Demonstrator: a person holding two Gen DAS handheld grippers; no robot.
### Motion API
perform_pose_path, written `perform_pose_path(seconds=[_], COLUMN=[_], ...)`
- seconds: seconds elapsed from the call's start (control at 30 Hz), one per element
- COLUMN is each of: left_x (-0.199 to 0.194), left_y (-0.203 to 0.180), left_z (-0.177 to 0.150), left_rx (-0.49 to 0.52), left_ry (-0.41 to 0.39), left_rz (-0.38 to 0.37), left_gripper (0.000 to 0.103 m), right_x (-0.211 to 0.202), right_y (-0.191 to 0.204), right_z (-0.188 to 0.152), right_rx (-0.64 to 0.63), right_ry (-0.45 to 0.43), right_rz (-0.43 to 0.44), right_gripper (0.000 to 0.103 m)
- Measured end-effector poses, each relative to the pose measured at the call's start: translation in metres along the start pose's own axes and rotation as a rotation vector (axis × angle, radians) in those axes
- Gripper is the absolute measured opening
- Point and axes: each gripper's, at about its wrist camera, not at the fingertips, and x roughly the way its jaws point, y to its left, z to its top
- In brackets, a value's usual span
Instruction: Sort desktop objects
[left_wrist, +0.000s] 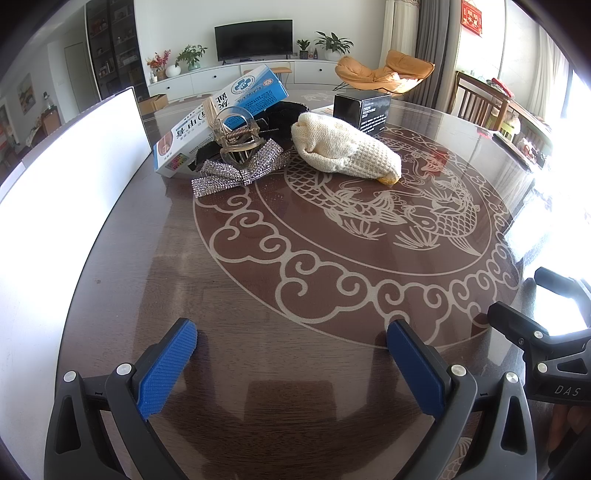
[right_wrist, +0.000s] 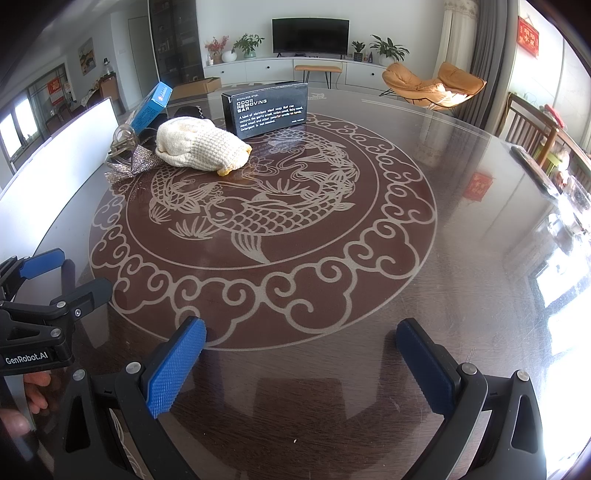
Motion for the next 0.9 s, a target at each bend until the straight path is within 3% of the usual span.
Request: perform_pose_path(seconds=[0.2,0.37,0.7,0.8,0.9], left_x=[-0.007,-0.015,-0.024,-0.024,-0.02], left_y=[0.003,0.012,0.029,0.043,0.058], left_z=[-0.011,-0.015,-0.015,-0.016,-0.018], left_rx=[0.008,-0.032,-0.126,-0.192,-0.266], left_ry=[-0.001,-0.031,-0.097,-0.1,-0.083], left_rz=[-0.008,-0.07,-0.001,-0.003,-0.025], left_gripper=[0.103,0.103,0.103,0.103,0.103], right_x=[0.0,0.0,0.001,0.008,0.002], right_y=[0.0,0.0,0.0,0.01,0.031], right_z=[0.0,0.0,0.002,0.02,0.057], right_rx=[0.0,0.0,-0.007,-0.125,-0.275], right_ry=[0.0,0.0,0.005,0.035,-0.053], right_rz=[0.0,0.0,0.011,0.075,0.082], right_gripper=[0.103,0.103,0.103,0.103,0.103])
